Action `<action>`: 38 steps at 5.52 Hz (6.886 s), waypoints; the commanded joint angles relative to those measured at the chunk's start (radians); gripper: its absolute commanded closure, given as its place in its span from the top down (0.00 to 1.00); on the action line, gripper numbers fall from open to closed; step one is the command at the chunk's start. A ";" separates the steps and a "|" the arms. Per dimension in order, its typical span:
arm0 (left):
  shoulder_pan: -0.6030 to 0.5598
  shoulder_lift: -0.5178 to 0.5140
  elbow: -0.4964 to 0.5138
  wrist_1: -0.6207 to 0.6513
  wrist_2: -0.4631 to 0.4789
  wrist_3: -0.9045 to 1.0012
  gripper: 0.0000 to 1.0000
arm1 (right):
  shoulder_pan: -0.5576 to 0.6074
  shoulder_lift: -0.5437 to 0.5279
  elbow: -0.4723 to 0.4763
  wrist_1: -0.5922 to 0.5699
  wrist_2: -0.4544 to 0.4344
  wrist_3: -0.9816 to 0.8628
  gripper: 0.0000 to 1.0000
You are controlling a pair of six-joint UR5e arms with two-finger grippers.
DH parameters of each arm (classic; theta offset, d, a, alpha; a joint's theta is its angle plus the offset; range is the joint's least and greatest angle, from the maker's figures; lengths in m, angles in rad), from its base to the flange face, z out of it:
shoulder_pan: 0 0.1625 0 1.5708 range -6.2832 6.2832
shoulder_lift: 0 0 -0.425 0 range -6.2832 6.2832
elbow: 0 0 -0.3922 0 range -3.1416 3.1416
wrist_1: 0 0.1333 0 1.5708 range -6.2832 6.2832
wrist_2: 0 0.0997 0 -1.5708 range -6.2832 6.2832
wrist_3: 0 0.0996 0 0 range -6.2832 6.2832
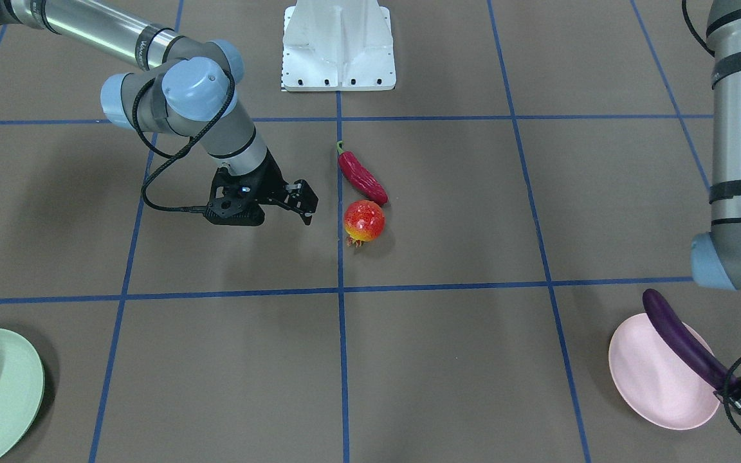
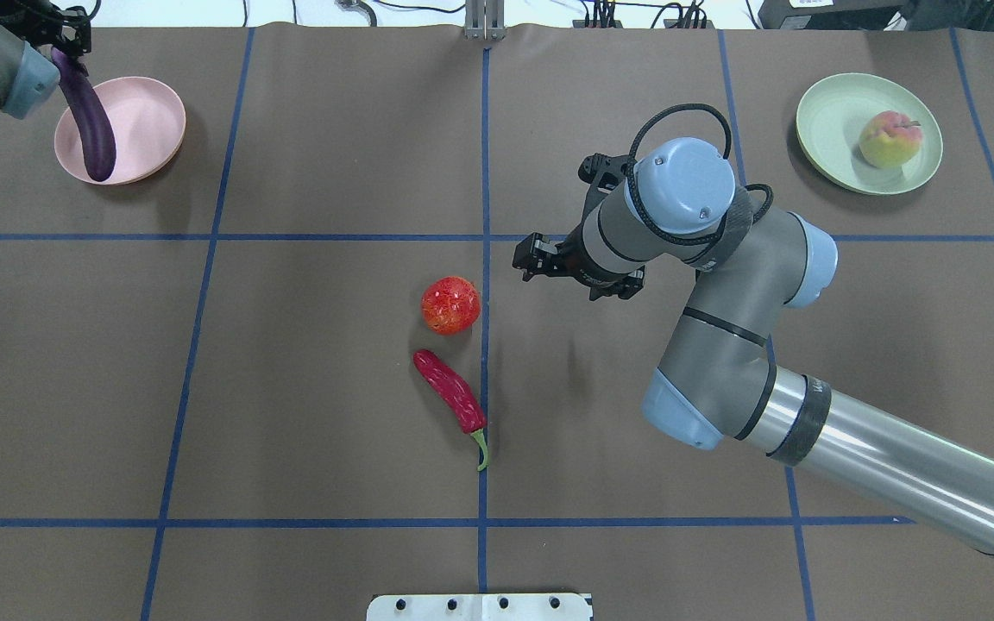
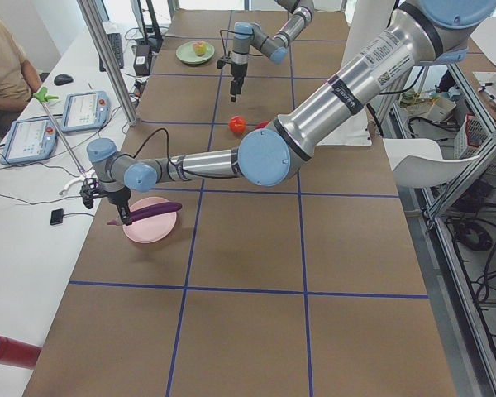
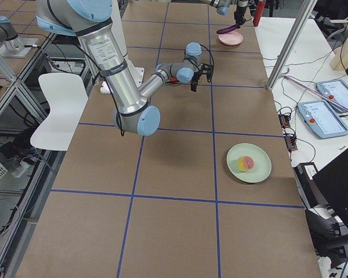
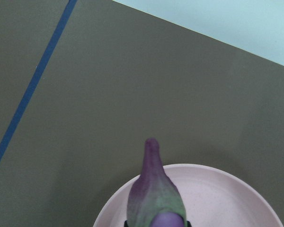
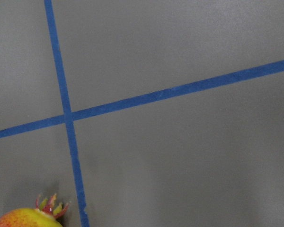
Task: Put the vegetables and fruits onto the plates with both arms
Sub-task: 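Lower the right gripper onto the tomato and grasp it while the left releases the eggplant, then carry the tomato to the green plate while the left gripper reaches the chili pepper, then grasp the red chili pepper with the left gripper and lift it toward the pink plate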
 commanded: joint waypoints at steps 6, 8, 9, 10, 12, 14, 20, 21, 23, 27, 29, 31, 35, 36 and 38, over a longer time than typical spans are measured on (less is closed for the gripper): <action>0.032 -0.006 0.007 -0.085 0.097 -0.065 1.00 | -0.069 0.142 -0.092 0.000 -0.022 0.135 1.00; 0.039 -0.003 -0.007 -0.085 0.097 -0.065 1.00 | -0.106 0.199 -0.132 0.003 -0.102 0.165 1.00; 0.042 -0.001 -0.013 -0.085 0.097 -0.065 1.00 | -0.126 0.213 -0.169 0.003 -0.121 0.193 1.00; 0.045 -0.001 -0.013 -0.085 0.097 -0.065 1.00 | -0.127 0.216 -0.183 0.006 -0.125 0.193 1.00; 0.052 0.015 -0.062 -0.079 0.100 -0.068 1.00 | -0.127 0.251 -0.235 0.006 -0.127 0.195 1.00; 0.056 0.026 -0.190 -0.015 0.093 -0.141 1.00 | -0.126 0.252 -0.235 0.006 -0.125 0.196 0.38; 0.464 0.111 -0.882 0.297 -0.040 -1.022 0.98 | 0.226 0.178 -0.204 -0.008 0.177 0.003 0.00; 0.555 0.114 -0.959 0.409 0.013 -1.067 0.98 | 0.285 0.167 -0.254 -0.023 0.175 -0.100 0.00; 0.697 0.112 -0.983 0.445 0.086 -1.167 0.96 | 0.415 0.164 -0.394 -0.026 0.171 -0.294 0.00; 0.817 0.114 -0.968 0.439 0.138 -1.190 0.91 | 0.546 0.132 -0.518 -0.022 0.087 -0.431 0.00; 0.819 0.111 -0.964 0.438 0.136 -1.189 0.16 | 0.564 0.132 -0.598 -0.012 0.057 -0.442 0.00; 0.812 0.095 -0.969 0.438 0.136 -1.175 0.00 | 0.560 0.115 -0.623 -0.012 0.043 -0.442 0.00; 0.595 0.094 -0.983 0.441 0.034 -1.093 0.00 | 0.557 0.070 -0.622 0.031 0.043 -0.489 1.00; 0.496 0.098 -0.983 0.448 -0.013 -0.953 0.00 | 0.560 0.078 -0.611 0.031 0.048 -0.515 1.00; 0.249 0.146 -0.864 0.448 -0.051 -0.515 0.00 | 0.551 0.028 -0.451 0.020 0.164 -0.512 1.00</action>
